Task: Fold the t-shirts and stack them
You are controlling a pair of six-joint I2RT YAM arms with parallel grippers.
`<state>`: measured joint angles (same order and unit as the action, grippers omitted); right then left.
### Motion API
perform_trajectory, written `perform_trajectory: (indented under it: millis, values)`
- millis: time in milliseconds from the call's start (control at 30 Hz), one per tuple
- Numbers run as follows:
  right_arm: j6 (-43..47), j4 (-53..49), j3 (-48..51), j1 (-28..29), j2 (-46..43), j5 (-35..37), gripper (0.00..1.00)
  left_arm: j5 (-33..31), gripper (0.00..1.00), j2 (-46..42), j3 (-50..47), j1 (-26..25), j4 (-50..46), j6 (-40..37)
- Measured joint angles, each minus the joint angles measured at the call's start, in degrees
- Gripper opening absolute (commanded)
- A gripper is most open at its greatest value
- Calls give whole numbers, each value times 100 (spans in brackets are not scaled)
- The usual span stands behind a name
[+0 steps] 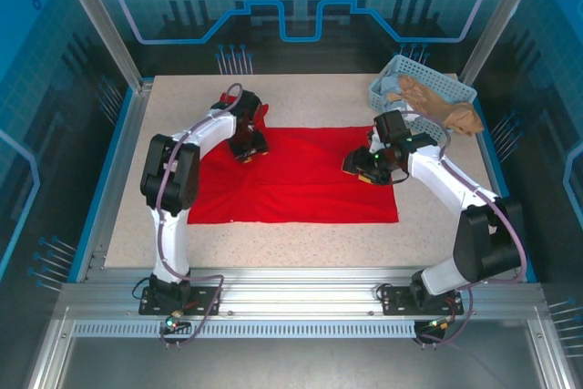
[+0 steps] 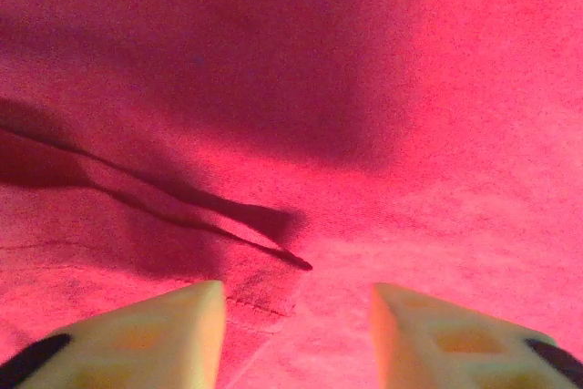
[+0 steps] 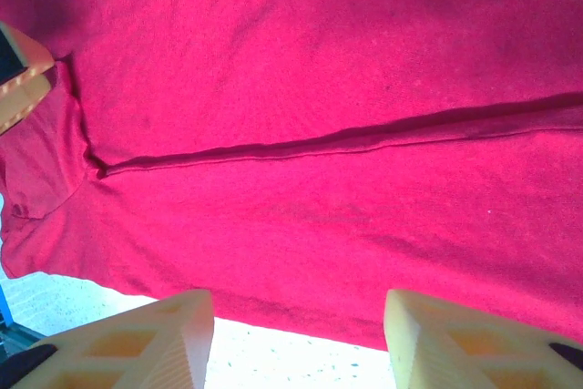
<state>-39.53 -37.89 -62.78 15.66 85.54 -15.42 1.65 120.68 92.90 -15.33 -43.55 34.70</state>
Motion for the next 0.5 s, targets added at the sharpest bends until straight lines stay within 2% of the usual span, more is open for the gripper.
perform_trajectory:
  millis: [67, 133, 300, 400, 500]
  values:
    - [0, -2, 0, -2, 35, -9, 53, -179, 48, -74, 15, -13, -68, -37]
    - [4, -4, 0, -2, 70, -7, 51, -374, 41, -302, -133, -17, -76, -28]
    - [-7, 39, 39, -57, 157, -11, 43, -538, 15, -1628, -1228, 157, -7, 310]
    - [-52, 146, 151, -157, 269, -28, 36, -334, 7, -2050, -1816, 632, 144, 560]
    - [-83, 177, 184, -251, 472, -33, 33, -162, 4, -1803, -1989, 1185, 284, 708]
